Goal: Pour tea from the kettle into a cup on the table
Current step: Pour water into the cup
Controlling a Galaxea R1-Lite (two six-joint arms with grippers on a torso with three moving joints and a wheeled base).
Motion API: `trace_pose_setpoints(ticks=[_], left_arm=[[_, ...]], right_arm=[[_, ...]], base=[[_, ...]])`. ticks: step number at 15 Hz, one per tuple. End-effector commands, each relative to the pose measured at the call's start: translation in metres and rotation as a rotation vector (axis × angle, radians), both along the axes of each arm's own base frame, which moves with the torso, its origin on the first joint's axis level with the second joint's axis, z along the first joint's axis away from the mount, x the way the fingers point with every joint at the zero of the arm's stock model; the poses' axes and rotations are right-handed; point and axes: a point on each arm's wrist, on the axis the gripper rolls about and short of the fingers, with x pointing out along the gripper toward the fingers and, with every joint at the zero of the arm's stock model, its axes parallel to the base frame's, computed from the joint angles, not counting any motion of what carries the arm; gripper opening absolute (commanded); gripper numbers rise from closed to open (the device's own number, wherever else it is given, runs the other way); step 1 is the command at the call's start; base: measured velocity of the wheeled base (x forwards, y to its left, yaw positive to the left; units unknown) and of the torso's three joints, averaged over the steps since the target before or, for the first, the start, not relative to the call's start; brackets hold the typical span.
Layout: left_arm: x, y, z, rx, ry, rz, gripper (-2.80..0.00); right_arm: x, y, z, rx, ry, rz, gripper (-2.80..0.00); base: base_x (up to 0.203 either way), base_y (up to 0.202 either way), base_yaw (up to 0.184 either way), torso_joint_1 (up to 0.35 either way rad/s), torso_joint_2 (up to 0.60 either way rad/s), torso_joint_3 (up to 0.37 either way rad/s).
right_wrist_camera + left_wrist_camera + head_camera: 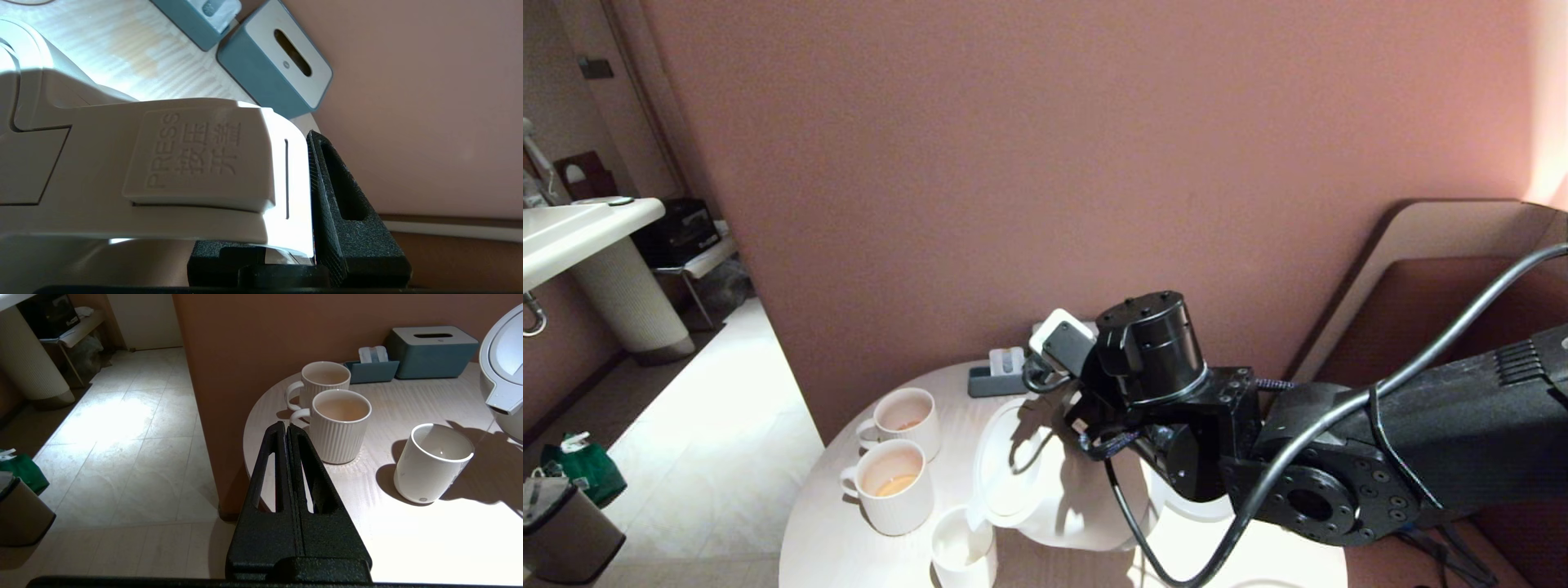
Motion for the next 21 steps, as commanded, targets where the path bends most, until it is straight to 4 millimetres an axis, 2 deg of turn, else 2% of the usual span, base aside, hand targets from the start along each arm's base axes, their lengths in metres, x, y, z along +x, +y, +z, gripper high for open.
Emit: trace_pose_setpoints(ticks=[1,12,21], left_arm=[[0.000,0.000,0.000,0.000,0.000,0.000,-2.80],[0.000,0.000,0.000,0.000,0.000,0.000,-2.80],[0.000,0.000,0.000,0.000,0.000,0.000,-2.80]], right_arm=[[0.002,0.004,-0.004,-0.007,0.001,0.001,-2.80],[0.009,0.012,-0.015,-0.118,-0.005,0.040,-2.80],[0.012,0.017,-0.010,-0.186,-0.032,0.065,-2.80]], base=[[0.000,0.000,0.000,0.000,0.00,0.000],[0.000,0.000,0.000,0.000,0.00,0.000],[0.000,0.000,0.000,0.000,0.00,0.000]])
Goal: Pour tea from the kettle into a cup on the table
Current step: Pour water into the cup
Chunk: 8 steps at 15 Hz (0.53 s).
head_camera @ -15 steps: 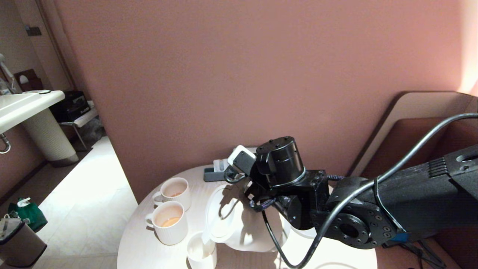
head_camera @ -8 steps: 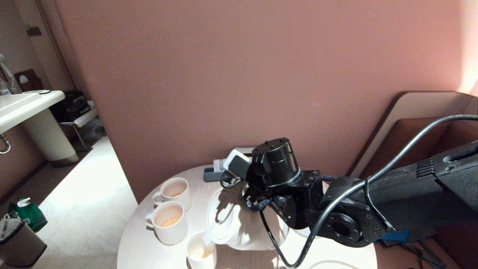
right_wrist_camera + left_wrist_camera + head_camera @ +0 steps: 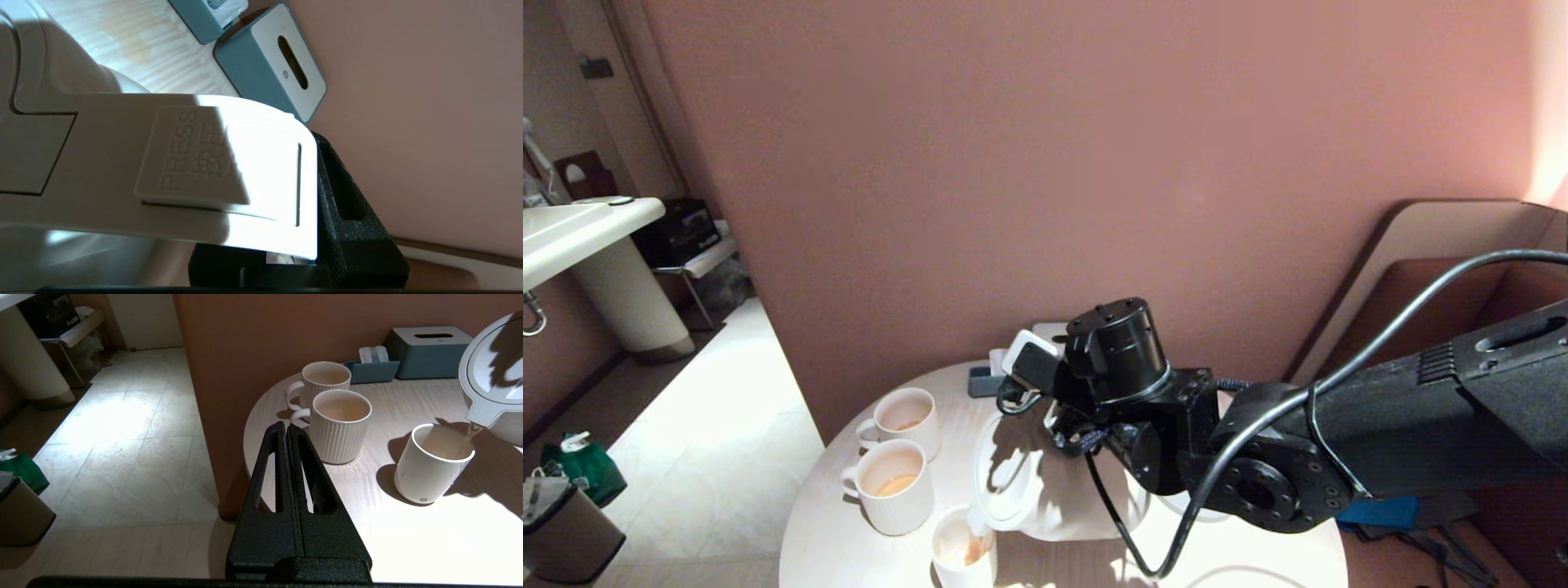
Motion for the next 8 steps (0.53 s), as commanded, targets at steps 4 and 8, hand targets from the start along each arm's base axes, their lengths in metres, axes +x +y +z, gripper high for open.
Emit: trace_pose_setpoints(ticks=[4,8], left_arm=[[0.0001,0.0000,0.0001,0.000,0.000,0.000,-2.80],[0.0001,0.0000,0.0001,0.000,0.000,0.000,-2.80]], right_arm=[[0.0001,0.0037,0.0030,-0.031,-0.019,0.019,-2.80],[0.0003,0.0040,0.0049,-0.071,-0.032,0.037,-2.80]], base=[[0.000,0.000,0.000,0.000,0.00,0.000],[0.000,0.000,0.000,0.000,0.00,0.000]])
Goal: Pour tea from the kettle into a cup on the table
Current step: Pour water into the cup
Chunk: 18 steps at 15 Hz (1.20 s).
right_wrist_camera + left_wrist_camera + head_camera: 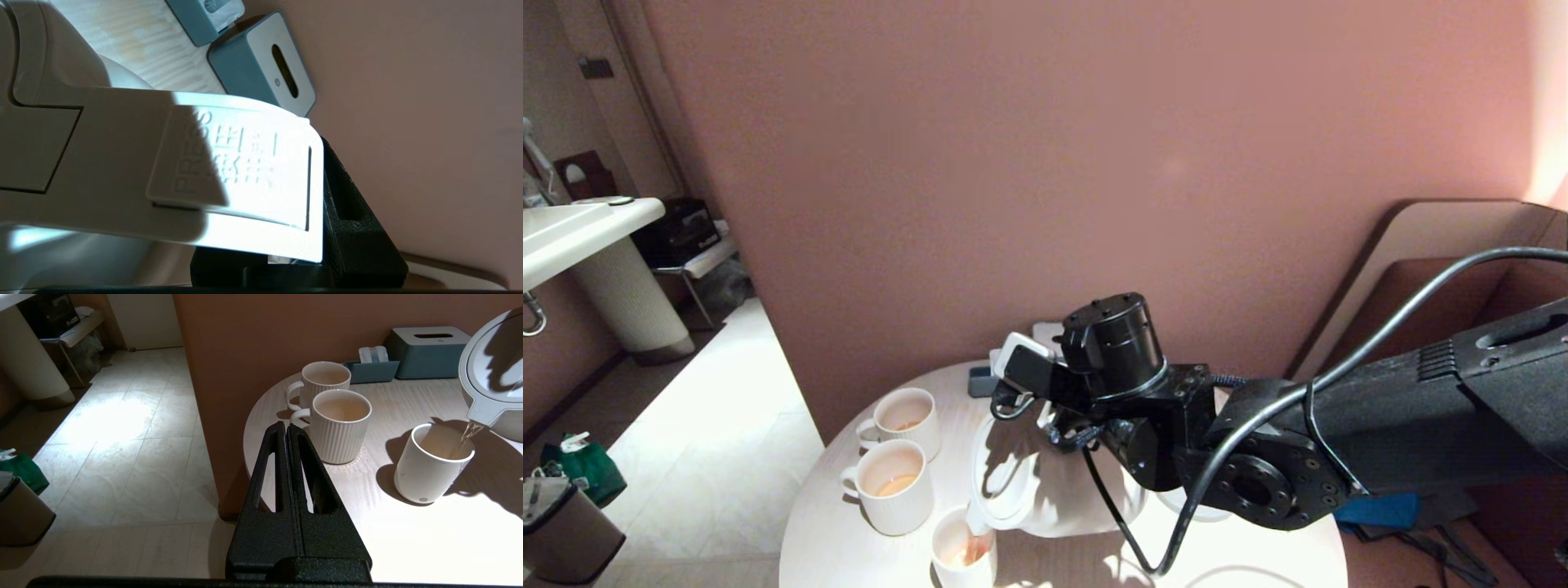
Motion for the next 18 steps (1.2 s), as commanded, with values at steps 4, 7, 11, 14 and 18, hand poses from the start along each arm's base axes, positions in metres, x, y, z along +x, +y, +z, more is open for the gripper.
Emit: trace_pose_setpoints(ticks=[4,7,11,14,18], left_arm=[[0.000,0.000,0.000,0.000,0.000,0.000,-2.80],[0.000,0.000,0.000,0.000,0.000,0.000,-2.80],[0.000,0.000,0.000,0.000,0.000,0.000,-2.80],[0.000,0.000,0.000,0.000,0.000,0.000,-2.80],[0.000,0.000,0.000,0.000,0.000,0.000,-2.80]], right_arm=[[0.000,0.002,-0.002,-0.043,-0.009,0.016,-2.80],[0.002,0.004,0.000,-0.049,-0.018,0.021,-2.80],[0.004,0.007,0.004,-0.073,-0.038,0.027,-2.80],[0.004,0.011,0.006,-0.077,-0.049,0.037,-2.80],[0.004,0.011,0.007,-0.093,-0.056,0.032,-2.80]], base=[[0.000,0.000,0.000,0.000,0.00,0.000],[0.000,0.000,0.000,0.000,0.00,0.000],[0.000,0.000,0.000,0.000,0.00,0.000],[0.000,0.000,0.000,0.000,0.00,0.000],[0.000,0.000,0.000,0.000,0.00,0.000]])
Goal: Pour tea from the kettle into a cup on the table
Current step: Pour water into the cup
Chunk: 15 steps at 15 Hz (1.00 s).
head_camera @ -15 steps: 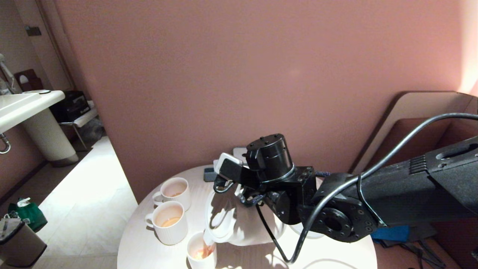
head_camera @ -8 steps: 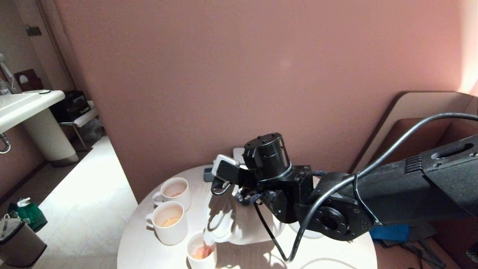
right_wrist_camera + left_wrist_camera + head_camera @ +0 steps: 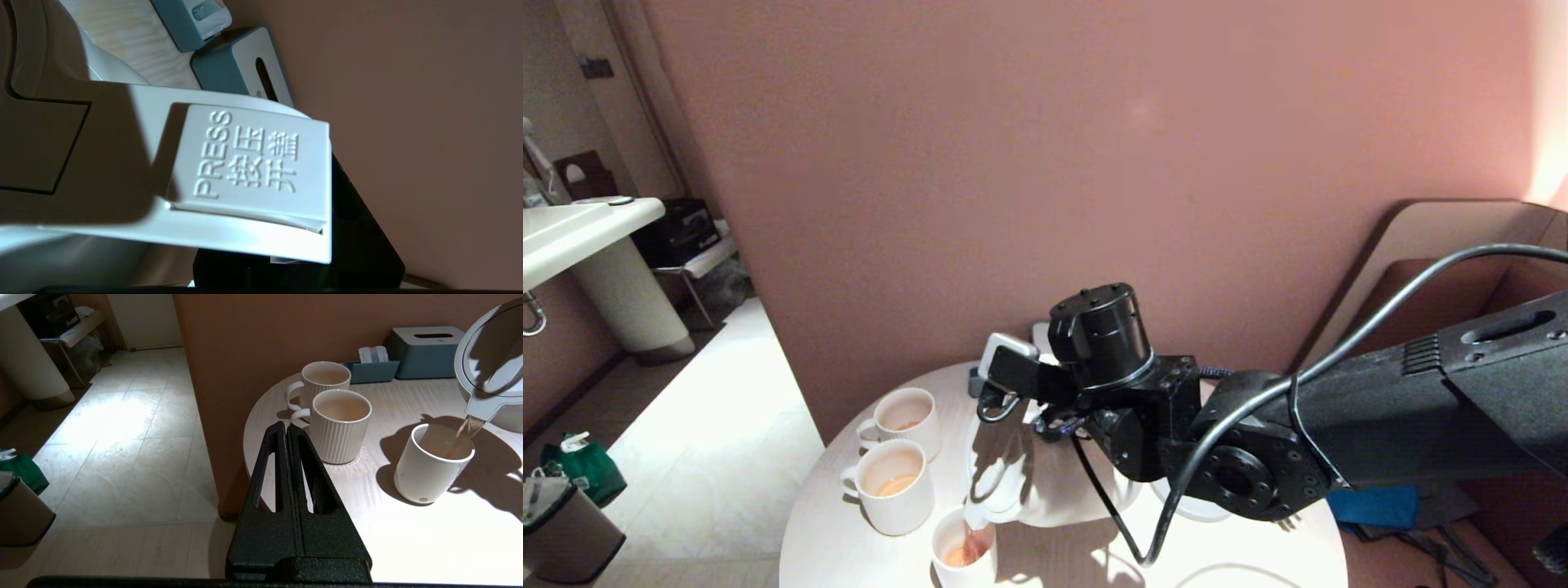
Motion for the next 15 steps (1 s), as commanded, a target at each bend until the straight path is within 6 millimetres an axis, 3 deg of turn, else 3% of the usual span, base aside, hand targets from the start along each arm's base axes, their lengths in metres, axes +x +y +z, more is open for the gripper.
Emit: trace_pose_setpoints(ticks=[1,15], left_arm=[[0.0001,0.0000,0.0001,0.000,0.000,0.000,-2.80],[0.0001,0.0000,0.0001,0.000,0.000,0.000,-2.80]], right_arm=[[0.0001,0.0004,0.0002,-0.004,-0.004,-0.002,-2.80],[0.0005,-0.0004,-0.0001,-0.010,-0.007,-0.015,-2.80]], base=[[0.000,0.000,0.000,0.000,0.00,0.000],[0.000,0.000,0.000,0.000,0.00,0.000]])
